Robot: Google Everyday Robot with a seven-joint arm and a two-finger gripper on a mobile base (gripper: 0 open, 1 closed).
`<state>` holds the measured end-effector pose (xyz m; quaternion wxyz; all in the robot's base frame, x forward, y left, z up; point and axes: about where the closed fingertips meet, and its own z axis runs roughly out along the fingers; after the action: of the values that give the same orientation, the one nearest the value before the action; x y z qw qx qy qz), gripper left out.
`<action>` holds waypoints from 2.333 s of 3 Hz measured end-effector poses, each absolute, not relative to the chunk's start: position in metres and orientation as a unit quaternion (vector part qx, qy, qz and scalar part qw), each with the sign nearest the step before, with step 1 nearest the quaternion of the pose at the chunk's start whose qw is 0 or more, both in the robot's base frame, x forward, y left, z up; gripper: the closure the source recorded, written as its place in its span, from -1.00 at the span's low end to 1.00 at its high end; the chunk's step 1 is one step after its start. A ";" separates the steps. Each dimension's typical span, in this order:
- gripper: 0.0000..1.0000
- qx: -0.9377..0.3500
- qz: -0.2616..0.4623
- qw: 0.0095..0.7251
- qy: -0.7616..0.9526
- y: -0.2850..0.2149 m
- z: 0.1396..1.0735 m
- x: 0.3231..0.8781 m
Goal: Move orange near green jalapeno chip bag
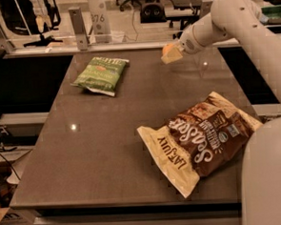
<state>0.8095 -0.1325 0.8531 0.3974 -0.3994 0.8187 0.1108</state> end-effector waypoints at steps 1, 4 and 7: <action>1.00 -0.440 0.155 0.379 0.799 -0.083 0.859 0.777; 1.00 -0.494 0.252 0.360 0.751 0.018 0.868 0.731; 0.65 -0.488 0.282 0.358 0.744 0.023 0.834 0.708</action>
Offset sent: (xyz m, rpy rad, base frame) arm -0.0814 0.1430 0.0248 0.1544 0.1073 0.3304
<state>0.7083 0.0226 0.8344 0.3578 -0.4884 0.7444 0.2817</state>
